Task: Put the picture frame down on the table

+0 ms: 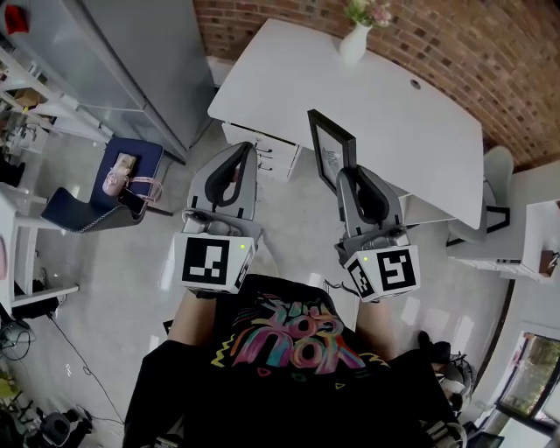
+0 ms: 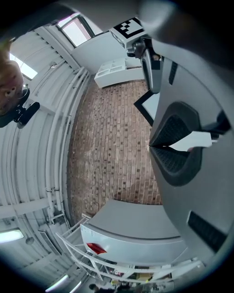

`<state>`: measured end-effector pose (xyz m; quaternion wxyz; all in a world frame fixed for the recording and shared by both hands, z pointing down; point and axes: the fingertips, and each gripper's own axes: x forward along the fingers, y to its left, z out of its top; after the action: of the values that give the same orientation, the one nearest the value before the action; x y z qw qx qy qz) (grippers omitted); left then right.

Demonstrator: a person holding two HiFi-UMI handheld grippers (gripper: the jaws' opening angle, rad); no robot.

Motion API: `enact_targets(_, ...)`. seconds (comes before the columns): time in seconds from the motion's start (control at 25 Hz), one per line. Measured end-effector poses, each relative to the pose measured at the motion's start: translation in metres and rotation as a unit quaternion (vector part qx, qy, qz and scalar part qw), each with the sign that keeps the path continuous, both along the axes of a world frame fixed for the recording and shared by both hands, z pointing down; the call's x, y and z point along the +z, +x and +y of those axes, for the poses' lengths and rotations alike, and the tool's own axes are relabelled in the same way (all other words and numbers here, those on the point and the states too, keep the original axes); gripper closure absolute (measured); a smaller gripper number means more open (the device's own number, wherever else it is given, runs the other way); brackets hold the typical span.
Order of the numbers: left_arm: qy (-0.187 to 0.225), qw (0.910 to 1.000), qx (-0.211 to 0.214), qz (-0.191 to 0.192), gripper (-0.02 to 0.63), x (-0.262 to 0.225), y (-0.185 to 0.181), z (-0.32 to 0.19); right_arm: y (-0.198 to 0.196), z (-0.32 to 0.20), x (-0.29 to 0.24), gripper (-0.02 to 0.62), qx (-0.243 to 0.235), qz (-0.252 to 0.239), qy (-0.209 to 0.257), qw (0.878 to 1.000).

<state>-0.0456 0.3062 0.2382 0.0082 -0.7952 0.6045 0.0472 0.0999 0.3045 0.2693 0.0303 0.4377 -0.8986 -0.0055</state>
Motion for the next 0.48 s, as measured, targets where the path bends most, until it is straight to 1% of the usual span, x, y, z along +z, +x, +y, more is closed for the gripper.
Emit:
enact_targets(0.12,-0.002,1.0,0.007,0.002,0.583,0.001,-0.026,-0.041,-0.024,-0.04,-0.001,0.508,0.009,0.001,-0.001,1.0)
enact_targets(0.28,-0.006,0.9998,0.02,-0.001,0.583,0.006,-0.049,-0.09,-0.044,-0.086,0.004,0.506,0.024,0.002,-0.005,1.0)
enact_targets(0.44,-0.024,0.9985,0.04,-0.029,0.583,0.018,-0.067,-0.121,-0.058,-0.116,0.007,0.506,0.041,0.004,-0.01,0.999)
enact_targets(0.48,-0.027,0.9982,0.044,-0.031,0.583,0.02,-0.071,-0.13,-0.061,-0.124,0.008,0.506,0.045,0.005,-0.013,0.999)
